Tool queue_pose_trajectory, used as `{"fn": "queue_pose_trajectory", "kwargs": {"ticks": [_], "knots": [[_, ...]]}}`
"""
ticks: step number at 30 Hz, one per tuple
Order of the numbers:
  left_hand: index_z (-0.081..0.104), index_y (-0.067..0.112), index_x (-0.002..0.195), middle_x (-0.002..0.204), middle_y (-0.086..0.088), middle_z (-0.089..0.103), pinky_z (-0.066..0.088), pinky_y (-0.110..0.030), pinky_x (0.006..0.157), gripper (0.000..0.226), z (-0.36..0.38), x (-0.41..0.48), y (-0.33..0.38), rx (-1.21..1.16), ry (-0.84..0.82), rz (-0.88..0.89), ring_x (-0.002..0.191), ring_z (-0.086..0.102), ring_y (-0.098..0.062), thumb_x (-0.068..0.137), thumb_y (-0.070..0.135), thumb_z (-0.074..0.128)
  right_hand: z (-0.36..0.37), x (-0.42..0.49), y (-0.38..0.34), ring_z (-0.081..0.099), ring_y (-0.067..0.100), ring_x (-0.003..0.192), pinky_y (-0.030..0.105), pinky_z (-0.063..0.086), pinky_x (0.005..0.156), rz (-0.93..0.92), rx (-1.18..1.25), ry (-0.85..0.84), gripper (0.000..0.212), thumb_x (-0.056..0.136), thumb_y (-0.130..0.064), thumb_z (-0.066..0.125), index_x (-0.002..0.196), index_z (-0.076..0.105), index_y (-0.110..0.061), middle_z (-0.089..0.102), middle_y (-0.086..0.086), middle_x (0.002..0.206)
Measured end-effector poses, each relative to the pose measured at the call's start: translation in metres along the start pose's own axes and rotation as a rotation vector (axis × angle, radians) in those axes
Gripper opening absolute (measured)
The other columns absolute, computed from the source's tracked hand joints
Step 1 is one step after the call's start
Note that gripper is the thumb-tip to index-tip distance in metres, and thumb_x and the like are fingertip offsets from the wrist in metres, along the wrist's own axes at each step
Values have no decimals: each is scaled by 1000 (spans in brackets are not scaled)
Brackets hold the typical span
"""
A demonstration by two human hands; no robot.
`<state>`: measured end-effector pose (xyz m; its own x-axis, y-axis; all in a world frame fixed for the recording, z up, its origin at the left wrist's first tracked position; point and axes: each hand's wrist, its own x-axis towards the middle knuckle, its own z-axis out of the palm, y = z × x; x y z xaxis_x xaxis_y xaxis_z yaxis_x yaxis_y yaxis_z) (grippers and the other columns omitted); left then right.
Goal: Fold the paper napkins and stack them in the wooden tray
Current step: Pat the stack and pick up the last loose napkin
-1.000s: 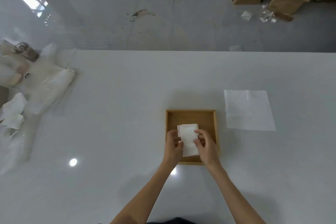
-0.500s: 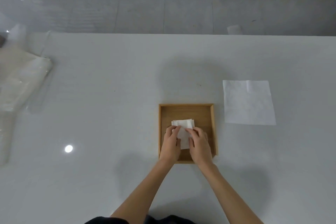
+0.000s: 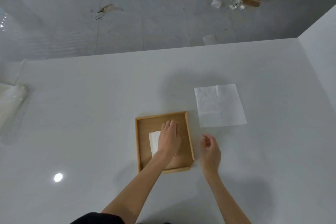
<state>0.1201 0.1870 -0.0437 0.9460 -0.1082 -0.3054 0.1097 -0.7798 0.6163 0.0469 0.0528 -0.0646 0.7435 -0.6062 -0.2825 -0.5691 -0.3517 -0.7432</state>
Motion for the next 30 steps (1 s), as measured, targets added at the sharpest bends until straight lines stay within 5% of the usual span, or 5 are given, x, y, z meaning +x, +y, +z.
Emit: {"fn": "queue_pose_trajectory", "kwargs": {"ticks": [7, 13, 23, 27, 30], "knots": [[61, 5, 123, 124, -12, 67, 48, -41, 87, 26, 28, 120, 90, 157, -42, 171, 120, 54, -31, 103, 8, 46, -56, 79, 24, 67, 35, 103, 37, 47, 82, 544, 74, 44, 23, 95, -26, 60, 108, 74, -12, 74, 14, 106], [62, 8, 124, 125, -11, 66, 42, -41, 99, 25, 76, 203, 131, 320, -111, 231, 121, 51, -33, 104, 14, 48, -37, 126, 29, 41, 13, 29, 21, 32, 38, 775, 321, -21, 46, 93, -15, 63, 48, 53, -13, 47, -3, 34], [59, 15, 120, 135, -11, 48, 32, -36, 106, 24, 125, 237, 147, 476, -199, 217, 127, 40, -33, 98, 24, 58, -12, 153, 21, 59, 29, 75, 43, 54, 82, 1015, 557, 57, 28, 88, -20, 73, 64, 59, -18, 57, 3, 64], [60, 15, 113, 132, -10, 53, 31, -39, 105, 19, 118, 231, 152, 484, -287, 197, 128, 42, -34, 96, 21, 57, -18, 152, 14, 54, 21, 57, 33, 48, 53, 969, 543, -5, 22, 90, -15, 62, 69, 56, -15, 54, 2, 63], [49, 14, 97, 100, -8, 61, 35, -36, 86, 3, 106, 218, 153, 350, -379, 193, 107, 58, -35, 97, 15, 52, -27, 151, 12, 52, 24, 62, 33, 45, 66, 1006, 580, 17, 29, 91, -13, 65, 65, 53, -15, 52, 4, 63]]}}
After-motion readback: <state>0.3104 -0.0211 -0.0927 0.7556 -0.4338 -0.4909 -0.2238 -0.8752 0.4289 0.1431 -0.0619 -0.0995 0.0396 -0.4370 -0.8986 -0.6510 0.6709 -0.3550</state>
